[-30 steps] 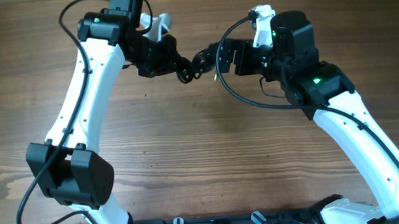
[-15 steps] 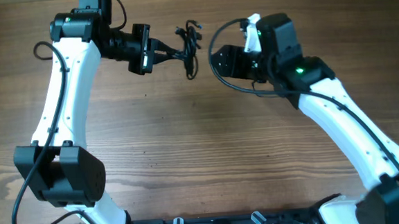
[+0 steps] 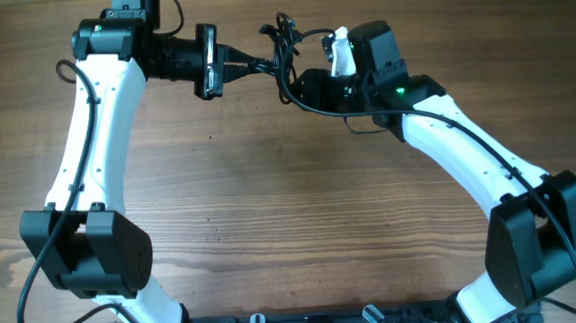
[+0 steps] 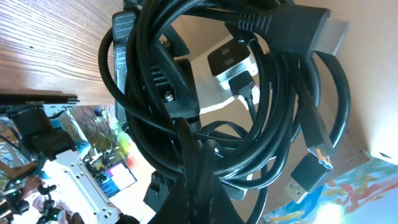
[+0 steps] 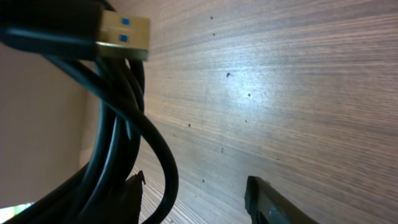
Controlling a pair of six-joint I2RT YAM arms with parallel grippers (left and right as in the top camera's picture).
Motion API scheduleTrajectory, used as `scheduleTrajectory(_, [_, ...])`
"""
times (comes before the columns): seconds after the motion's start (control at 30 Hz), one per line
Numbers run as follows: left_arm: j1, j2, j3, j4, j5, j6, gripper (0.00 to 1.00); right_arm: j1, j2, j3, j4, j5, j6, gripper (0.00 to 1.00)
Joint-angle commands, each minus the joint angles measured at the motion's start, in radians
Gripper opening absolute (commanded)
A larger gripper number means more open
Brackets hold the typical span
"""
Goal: Untangle cables
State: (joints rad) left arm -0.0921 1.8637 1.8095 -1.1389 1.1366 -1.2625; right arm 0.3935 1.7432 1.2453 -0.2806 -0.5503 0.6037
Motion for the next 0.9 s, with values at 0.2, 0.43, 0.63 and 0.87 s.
scheduleTrajectory(0.2, [0.010, -0.018, 0.016, 0.077, -0.045, 0.139, 0.04, -0.002, 0.035, 0.016, -0.076, 0.166, 0.052, 0.04])
scheduleTrajectory(0.43, [0.070, -0.018, 0.016, 0.014, -0.710, 0.239, 0.04, -0.071, -0.113, 0.016, -0.304, 0.308, -0.085, 0.04])
scheduleTrajectory(0.63, [0.071, -0.018, 0.016, 0.005, -0.769, 0.242, 0.04, -0.070, -0.291, 0.016, -0.390, 0.343, -0.105, 0.04])
scheduleTrajectory(0.87, [0.071, -0.018, 0.016, 0.073, -0.522, 0.260, 0.04, -0.052, -0.282, 0.016, -0.409, 0.234, -0.027, 0.04])
